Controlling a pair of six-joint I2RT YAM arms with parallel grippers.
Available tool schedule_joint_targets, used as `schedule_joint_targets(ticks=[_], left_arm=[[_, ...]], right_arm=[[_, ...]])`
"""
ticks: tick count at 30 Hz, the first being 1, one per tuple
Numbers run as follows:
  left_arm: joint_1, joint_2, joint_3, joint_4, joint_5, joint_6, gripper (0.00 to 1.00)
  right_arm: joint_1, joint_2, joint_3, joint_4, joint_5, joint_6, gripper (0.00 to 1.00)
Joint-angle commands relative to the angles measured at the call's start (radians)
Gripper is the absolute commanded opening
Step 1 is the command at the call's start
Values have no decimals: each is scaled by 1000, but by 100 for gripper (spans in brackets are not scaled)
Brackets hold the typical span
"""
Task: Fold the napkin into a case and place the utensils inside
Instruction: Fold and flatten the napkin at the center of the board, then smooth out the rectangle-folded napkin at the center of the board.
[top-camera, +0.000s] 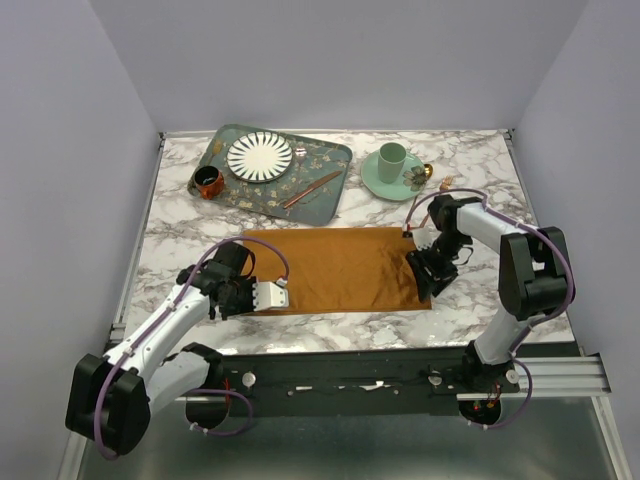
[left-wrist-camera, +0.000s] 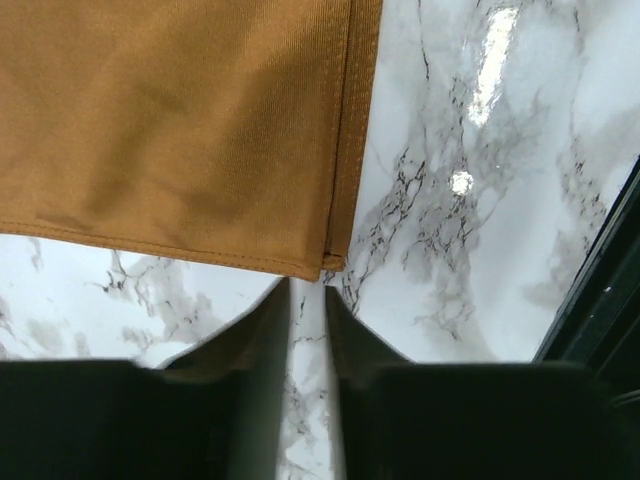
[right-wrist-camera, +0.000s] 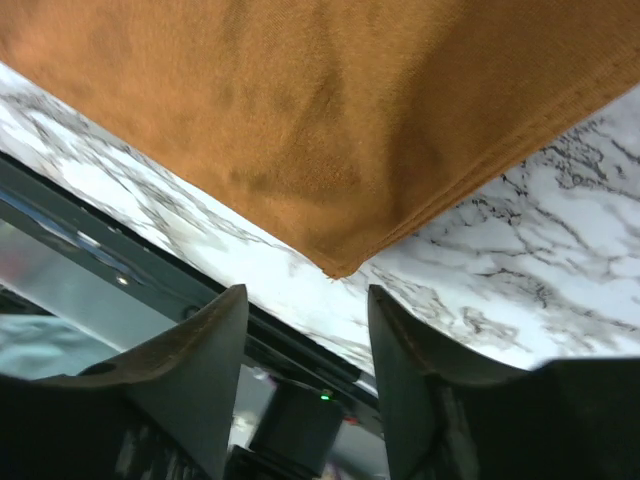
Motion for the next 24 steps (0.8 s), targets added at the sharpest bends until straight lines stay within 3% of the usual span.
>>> schedule_joint_targets(ticks=[1, 3, 6, 14, 19, 24], left_arm=[[4, -26, 18, 2, -12, -23, 39], [6, -43, 49, 14, 22, -66, 50], [9, -42, 94, 57, 60, -121, 58], [9, 194, 180, 249, 57, -369, 58], [9, 346, 221, 281, 42, -388, 55], [1, 397, 181, 278, 17, -333, 53]], right_arm=[[5, -47, 52, -55, -25, -39, 67], [5, -72, 114, -66, -36, -52, 68], [5, -57, 203, -63, -74, -52, 67], [40, 127, 392, 38, -120, 60, 55], [74, 204, 373, 121, -87, 88, 54], [89, 236, 293, 158, -41, 74, 53]])
